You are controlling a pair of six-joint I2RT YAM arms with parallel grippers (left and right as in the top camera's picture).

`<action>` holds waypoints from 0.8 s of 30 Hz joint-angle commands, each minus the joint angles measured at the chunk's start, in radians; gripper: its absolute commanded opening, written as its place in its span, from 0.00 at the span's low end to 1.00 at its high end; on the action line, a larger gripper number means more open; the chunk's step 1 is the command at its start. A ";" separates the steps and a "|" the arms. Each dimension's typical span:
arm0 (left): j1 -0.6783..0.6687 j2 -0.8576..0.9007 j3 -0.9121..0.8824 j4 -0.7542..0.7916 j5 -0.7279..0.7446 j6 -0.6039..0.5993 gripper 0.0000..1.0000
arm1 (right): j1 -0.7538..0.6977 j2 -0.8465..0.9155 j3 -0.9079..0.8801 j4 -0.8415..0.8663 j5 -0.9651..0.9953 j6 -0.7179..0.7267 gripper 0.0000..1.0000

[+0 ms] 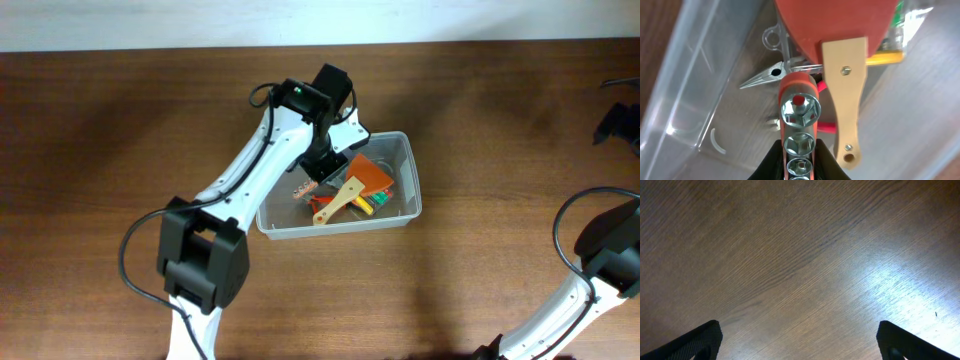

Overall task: Pack container
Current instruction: 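Lower the socket rail into the container and open the left gripper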

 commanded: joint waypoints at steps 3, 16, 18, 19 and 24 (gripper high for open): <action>0.005 0.055 0.003 -0.005 -0.045 0.050 0.06 | 0.005 -0.016 0.002 0.000 -0.005 0.004 0.99; 0.047 0.129 0.003 -0.006 -0.089 0.049 0.06 | 0.005 -0.016 0.002 0.000 -0.005 0.004 0.99; 0.053 0.130 0.003 -0.006 -0.089 0.049 0.06 | 0.005 -0.016 0.002 0.000 -0.005 0.004 0.99; 0.054 0.130 0.003 -0.006 -0.088 0.049 0.06 | 0.005 -0.016 0.002 0.000 -0.005 0.004 0.99; 0.053 0.131 0.003 -0.002 -0.088 0.049 0.11 | 0.005 -0.016 0.002 0.000 -0.005 0.004 0.99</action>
